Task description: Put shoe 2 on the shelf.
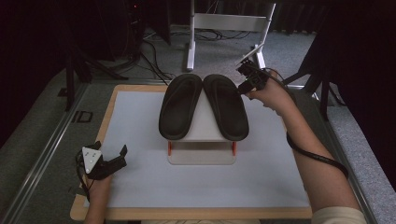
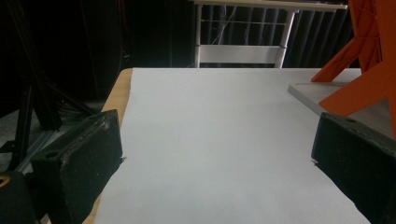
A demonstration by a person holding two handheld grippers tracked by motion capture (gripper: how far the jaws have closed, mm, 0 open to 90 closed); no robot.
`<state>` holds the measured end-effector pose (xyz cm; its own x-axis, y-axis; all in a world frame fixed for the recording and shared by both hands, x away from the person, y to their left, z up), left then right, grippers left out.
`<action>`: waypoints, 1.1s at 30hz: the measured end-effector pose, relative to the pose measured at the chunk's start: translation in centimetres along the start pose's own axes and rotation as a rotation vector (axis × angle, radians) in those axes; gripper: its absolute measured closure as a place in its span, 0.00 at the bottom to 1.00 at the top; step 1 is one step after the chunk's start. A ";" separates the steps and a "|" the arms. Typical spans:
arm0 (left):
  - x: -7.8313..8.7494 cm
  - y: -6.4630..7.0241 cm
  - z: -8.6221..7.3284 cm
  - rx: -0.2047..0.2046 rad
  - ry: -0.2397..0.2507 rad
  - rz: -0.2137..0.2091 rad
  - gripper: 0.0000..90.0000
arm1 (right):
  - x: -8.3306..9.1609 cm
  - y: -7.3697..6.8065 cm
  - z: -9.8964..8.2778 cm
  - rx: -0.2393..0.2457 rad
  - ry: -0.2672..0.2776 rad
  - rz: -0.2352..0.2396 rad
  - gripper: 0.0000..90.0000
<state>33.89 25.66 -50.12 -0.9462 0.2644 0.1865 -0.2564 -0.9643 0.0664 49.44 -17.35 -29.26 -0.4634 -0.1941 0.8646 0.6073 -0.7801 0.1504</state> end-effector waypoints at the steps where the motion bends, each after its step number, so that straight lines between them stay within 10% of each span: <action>1: 0.0 0.0 0.0 0.000 0.000 0.000 0.02 | 0.1 0.0 0.0 0.001 0.005 0.002 0.61; 33: -0.1 0.0 0.0 -0.002 -0.008 0.004 0.02 | 2.4 0.3 -3.3 0.027 0.069 0.070 0.70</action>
<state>33.95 25.62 -50.15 -0.9457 0.2606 0.1942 -0.2529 -0.9654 0.0641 46.41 -20.01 -28.65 -0.4624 -0.2885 0.8384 0.6562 -0.7473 0.1048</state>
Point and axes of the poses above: each handheld gripper's, and its own axes: x roughly backward along the jaws, z roughly out of its top, y roughly to its right, the point moved 6 cm from there along -x, roughly forward along the jaws, and after that the axes turned 7 degrees about -z, right-handed, at the moved point
